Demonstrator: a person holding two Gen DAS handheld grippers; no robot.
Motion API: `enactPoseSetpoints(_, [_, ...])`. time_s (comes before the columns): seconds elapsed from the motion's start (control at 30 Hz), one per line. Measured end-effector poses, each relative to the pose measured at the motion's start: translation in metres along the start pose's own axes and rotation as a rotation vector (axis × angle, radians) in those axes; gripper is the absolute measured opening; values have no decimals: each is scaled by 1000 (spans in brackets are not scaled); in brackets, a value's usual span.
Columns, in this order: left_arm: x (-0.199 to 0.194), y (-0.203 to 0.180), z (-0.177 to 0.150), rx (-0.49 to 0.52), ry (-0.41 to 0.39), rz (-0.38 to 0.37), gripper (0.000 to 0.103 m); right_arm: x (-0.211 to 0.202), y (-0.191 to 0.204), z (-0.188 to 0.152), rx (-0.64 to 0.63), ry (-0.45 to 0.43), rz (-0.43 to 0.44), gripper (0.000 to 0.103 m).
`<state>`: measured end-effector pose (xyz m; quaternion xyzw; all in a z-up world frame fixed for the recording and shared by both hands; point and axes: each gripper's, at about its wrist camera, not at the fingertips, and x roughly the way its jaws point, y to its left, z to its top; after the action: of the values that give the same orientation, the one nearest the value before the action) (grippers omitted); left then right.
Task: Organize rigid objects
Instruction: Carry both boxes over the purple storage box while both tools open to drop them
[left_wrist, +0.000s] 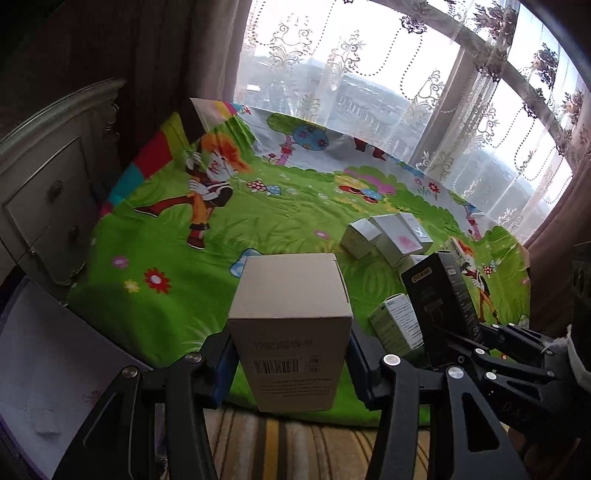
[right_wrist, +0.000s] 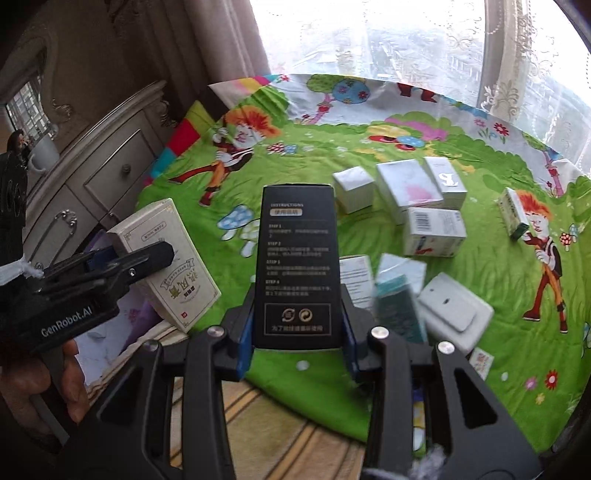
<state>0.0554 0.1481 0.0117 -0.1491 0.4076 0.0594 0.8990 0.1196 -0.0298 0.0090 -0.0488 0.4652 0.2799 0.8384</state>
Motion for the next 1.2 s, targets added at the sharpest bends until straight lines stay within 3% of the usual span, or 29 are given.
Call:
enactPoseSetpoints(0.2, [-29,48,-10,-60,-32,68,52,11,36,-10,-15,41,53,43])
enactPoseSetpoints(0.63, [-62,157,-25,-215,-49,288,52,35,152,-24,-201,129,206,43])
enactPoseSetpoints(1.1, [-73,201,-37,-321,-43,401,53,71,239,-43,-378,210,302,43])
enactPoseSetpoints(1.2, [-73,204,-37,-331,-33,418,63,74,250,-46,-416,216,315,48])
